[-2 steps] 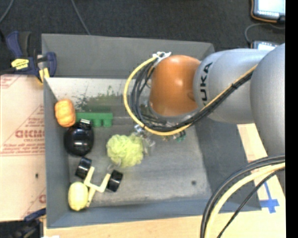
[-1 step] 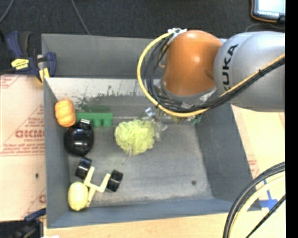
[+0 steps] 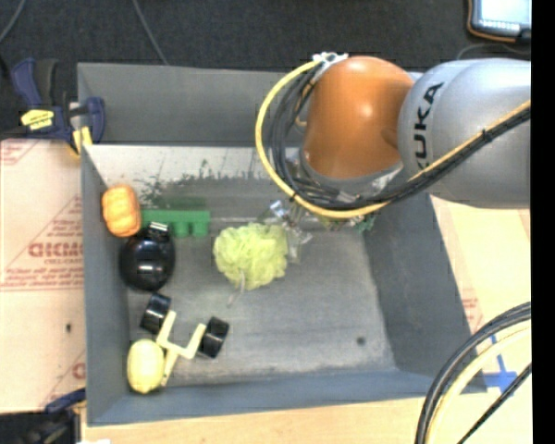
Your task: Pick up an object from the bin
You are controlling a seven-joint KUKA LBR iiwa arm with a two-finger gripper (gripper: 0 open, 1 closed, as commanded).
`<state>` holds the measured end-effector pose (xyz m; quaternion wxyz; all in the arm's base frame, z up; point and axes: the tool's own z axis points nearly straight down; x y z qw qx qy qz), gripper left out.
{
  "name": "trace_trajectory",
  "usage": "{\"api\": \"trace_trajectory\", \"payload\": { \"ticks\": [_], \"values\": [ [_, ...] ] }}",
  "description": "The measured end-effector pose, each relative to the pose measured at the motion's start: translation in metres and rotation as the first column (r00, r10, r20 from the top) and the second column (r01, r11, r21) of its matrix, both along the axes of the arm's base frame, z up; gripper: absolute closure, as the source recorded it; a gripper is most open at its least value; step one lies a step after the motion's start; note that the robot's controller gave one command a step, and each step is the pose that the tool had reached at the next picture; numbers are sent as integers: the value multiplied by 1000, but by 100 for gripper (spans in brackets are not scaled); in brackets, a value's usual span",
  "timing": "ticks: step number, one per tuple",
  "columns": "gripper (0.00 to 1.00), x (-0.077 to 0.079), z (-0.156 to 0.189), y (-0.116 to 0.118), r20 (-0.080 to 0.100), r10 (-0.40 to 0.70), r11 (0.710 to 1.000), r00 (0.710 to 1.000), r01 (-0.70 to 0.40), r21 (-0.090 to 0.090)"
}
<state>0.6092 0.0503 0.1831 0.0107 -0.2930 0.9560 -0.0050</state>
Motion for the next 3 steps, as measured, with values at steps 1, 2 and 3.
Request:
{"api": "trace_trajectory", "payload": {
  "ticks": [1, 2, 3],
  "values": [
    [100, 3, -40, 33, 11, 41, 999, 999, -41, -2],
    [100, 12, 117, 48, 0, 220, 975, 975, -220, -6],
    [100, 16, 177, 47, 1, 269, 963, 963, -269, -7]
  ]
}}
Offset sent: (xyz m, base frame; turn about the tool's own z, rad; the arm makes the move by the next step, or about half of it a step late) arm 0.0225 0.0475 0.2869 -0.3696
